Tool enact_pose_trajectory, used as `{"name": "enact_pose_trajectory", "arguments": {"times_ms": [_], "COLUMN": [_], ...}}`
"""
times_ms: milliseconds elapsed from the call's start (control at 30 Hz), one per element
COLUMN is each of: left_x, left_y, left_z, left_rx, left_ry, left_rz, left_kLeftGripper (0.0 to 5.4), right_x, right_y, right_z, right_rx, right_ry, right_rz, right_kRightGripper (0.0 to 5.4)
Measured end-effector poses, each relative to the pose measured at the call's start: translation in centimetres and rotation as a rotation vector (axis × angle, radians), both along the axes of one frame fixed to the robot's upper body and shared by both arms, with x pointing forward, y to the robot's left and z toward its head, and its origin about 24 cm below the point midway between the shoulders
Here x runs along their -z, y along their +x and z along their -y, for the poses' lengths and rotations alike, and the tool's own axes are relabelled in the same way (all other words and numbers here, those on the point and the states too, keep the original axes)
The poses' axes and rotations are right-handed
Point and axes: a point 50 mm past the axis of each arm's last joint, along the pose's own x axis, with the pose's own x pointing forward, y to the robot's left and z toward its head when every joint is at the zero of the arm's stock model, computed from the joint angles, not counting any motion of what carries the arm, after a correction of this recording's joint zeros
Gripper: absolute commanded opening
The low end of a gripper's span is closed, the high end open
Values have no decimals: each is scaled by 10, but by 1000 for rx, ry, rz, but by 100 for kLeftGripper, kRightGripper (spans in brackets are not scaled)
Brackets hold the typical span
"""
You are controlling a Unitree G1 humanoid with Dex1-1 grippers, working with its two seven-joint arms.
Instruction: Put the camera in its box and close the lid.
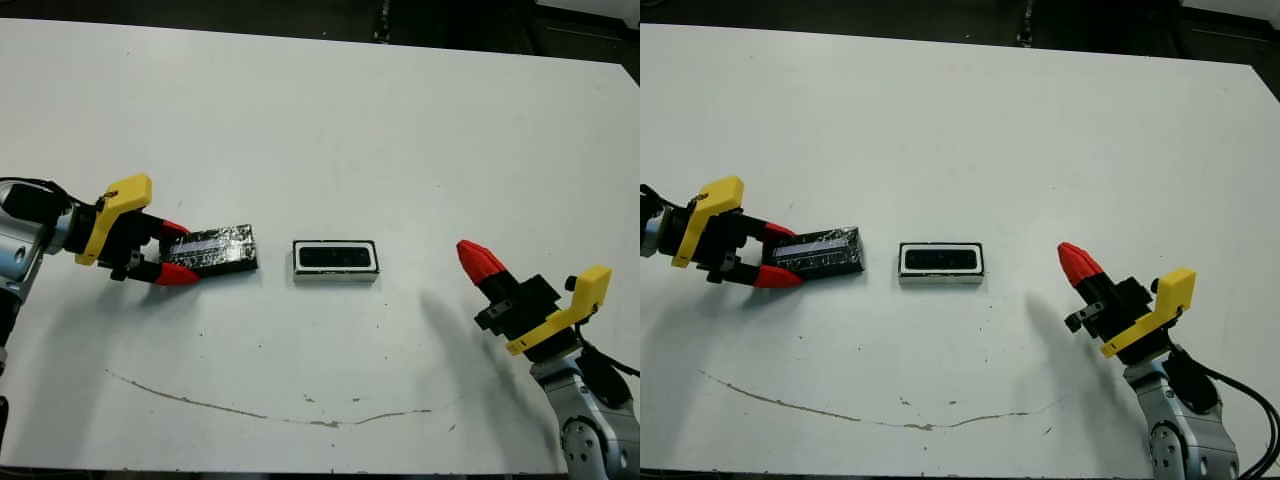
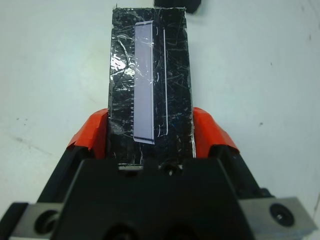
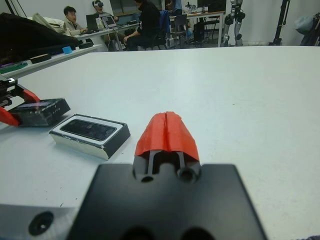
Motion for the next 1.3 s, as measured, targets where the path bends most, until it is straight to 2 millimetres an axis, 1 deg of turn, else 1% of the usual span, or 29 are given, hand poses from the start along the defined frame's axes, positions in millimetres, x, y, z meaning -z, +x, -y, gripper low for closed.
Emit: {"name": "enact_pose_trajectory", "arguments": {"times_ms": [200,300,400,533,700,800,1100,1300], "left_x": [-1,0,1,1,1,5,18,18], "left_y": [-2,-1,-1,6,15,17,21,22], "left_z": [-2,3,7,17,34,42,65,78], "left_rx": [-45,-32,-16,42,104,126,117,92], "left_ry": [-90,-159,-188,-246,-243,-242,-223,-174], "left_rz": [-10,-13,-40,-71,-78,-70,-75,-11], "left_kLeftGripper": [317,317,317,317,317,317,317,317], "right_x": [0,0,1,2,2,2,2,2], "right_y": [0,0,0,0,0,0,0,0], "right_z": [0,0,0,0,-1,-1,-1,-1], "right_rx": [-1,-2,-2,-3,-3,1,-2,-4], "right_ry": [0,-1,-1,1,6,7,20,19], "right_rz": [-2,-3,-5,-10,-14,-15,-13,-14], "right_kRightGripper": [0,0,0,0,0,0,0,0]}}
